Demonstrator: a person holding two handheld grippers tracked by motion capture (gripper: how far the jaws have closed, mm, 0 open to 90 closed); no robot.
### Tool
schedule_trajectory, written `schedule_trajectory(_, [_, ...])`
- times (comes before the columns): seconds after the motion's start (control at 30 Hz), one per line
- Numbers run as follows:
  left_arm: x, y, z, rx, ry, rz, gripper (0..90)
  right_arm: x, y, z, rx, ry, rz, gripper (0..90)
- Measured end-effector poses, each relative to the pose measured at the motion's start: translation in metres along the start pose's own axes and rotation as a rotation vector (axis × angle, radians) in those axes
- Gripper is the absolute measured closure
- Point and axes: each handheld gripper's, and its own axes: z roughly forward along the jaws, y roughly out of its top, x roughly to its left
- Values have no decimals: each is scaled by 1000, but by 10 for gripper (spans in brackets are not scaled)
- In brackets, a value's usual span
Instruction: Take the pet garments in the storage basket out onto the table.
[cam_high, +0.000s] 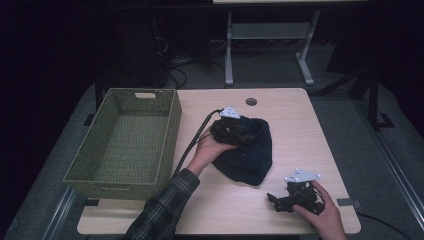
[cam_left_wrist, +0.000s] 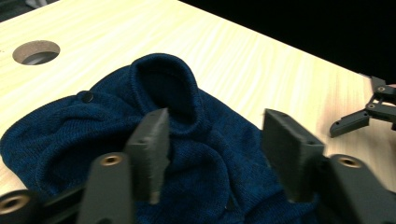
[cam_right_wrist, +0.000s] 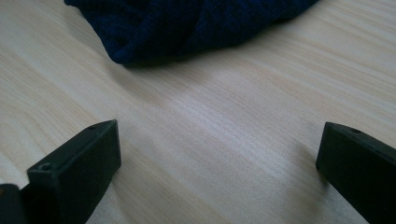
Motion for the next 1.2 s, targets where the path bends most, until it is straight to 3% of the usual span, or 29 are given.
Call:
schedule_trajectory(0.3, [-7, -2, -10, 26, 10, 21, 168, 0, 0, 0, 1, 1, 1, 0])
schedule_trajectory(0.4, [-9, -5, -15, 34, 14, 22, 146, 0, 0, 0, 1, 1, 2, 0])
schedule_trajectory(0.77, [-15, -28, -40, 50, 46, 10, 130, 0, 0, 0, 2, 1, 1, 0])
schedule_trajectory(1.07, [-30, -57, -53, 72, 62, -5, 130, 0, 0, 0, 2, 0, 0, 0])
schedule_trajectory(1.2, [-38, -68, -58, 84, 83, 12, 130, 0, 0, 0, 2, 0, 0, 0])
